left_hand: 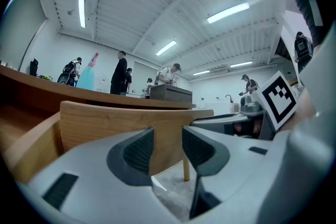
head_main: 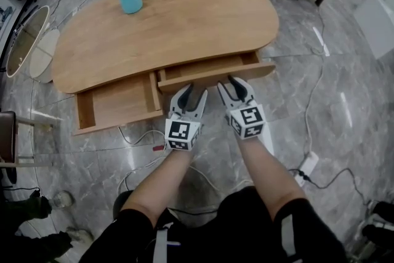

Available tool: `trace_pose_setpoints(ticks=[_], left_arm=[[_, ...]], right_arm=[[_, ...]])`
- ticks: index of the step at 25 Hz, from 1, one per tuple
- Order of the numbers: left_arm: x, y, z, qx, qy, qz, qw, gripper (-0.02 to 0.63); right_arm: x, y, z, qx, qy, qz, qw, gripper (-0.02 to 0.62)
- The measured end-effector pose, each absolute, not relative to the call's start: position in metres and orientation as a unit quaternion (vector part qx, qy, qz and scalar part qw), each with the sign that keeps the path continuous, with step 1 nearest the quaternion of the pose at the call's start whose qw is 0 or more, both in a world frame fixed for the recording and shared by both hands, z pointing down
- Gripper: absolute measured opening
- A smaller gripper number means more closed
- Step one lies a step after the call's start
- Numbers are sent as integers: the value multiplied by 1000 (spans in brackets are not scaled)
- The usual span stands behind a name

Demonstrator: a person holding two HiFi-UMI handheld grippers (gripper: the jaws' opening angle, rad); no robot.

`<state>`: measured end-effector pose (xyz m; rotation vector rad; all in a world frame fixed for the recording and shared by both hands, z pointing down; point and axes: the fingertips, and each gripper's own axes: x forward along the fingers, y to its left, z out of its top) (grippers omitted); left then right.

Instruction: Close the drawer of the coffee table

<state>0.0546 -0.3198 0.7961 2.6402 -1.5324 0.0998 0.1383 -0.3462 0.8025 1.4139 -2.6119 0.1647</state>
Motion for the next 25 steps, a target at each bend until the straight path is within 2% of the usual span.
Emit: trace_pose_setpoints(ticks=[8, 25], left_arm=[[45, -341, 800, 853, -517, 5, 70, 153], [23, -386, 812, 829, -550, -20, 100, 155]], right_arm=[[135, -370, 802, 481, -873, 52, 64, 138], [124, -417, 801, 480, -873, 35, 75, 133]])
